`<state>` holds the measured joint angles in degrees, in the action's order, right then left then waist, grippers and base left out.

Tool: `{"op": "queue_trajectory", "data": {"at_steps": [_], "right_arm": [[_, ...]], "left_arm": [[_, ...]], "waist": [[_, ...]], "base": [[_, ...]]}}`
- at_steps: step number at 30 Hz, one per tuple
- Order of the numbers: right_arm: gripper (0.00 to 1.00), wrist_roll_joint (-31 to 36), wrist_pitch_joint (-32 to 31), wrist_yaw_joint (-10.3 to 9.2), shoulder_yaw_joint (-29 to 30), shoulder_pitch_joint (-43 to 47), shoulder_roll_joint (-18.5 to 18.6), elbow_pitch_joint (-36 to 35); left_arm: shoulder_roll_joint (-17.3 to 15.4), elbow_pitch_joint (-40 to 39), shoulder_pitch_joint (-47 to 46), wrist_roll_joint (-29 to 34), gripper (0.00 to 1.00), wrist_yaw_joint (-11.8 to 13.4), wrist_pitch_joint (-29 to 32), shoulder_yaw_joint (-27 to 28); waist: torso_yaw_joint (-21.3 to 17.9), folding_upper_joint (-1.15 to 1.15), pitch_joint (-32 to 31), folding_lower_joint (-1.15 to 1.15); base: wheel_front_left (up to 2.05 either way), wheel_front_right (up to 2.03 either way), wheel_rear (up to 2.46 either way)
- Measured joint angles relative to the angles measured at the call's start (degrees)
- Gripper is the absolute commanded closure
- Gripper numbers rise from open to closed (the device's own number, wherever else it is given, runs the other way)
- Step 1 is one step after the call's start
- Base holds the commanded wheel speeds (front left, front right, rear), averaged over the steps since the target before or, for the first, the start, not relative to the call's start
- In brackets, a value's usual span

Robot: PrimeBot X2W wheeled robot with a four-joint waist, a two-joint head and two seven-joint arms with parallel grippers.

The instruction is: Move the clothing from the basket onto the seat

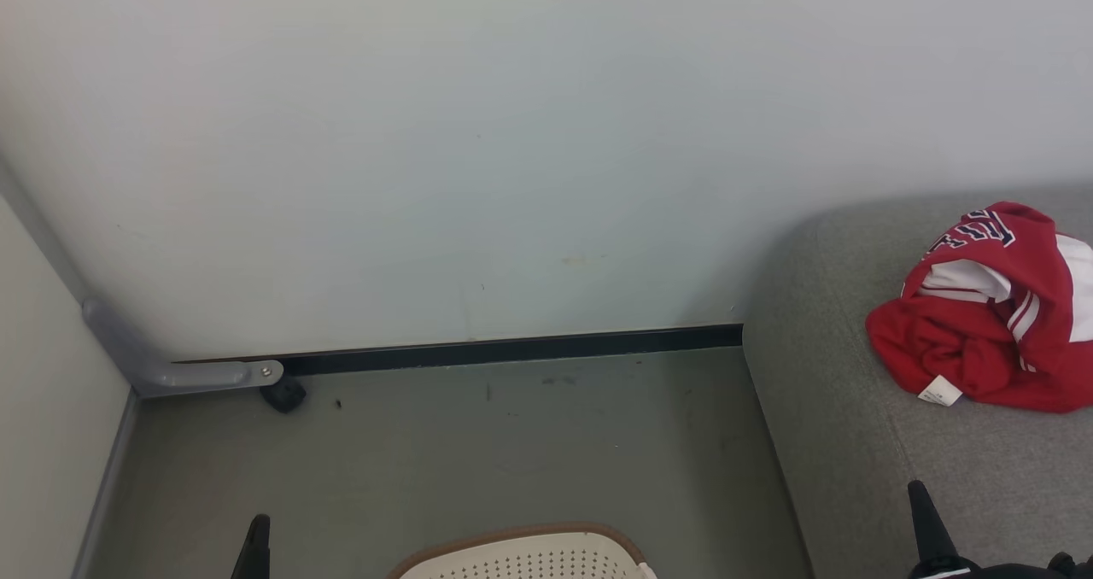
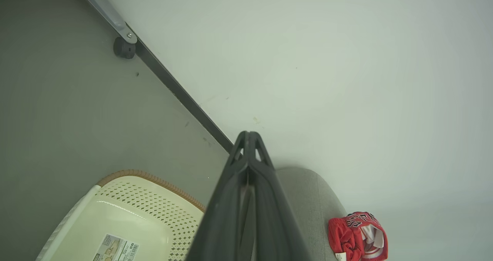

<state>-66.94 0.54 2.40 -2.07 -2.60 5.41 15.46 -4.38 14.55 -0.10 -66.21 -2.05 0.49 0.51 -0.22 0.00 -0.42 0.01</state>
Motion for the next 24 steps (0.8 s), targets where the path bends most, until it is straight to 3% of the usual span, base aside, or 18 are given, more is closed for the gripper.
{"op": "queue_trajectory", "data": {"at_steps": [24], "right_arm": [[1.0,-17.75,-5.11,3.24,7.04,-1.65,-2.01,1.26]], "left_arm": [[1.24,1.64,-3.33,-18.17,1.0,-3.58,4.46,3.34]], "waist": [[0.16,0.0,0.39,0.0]], "base": [[0.0,0.0,0.0]]}}
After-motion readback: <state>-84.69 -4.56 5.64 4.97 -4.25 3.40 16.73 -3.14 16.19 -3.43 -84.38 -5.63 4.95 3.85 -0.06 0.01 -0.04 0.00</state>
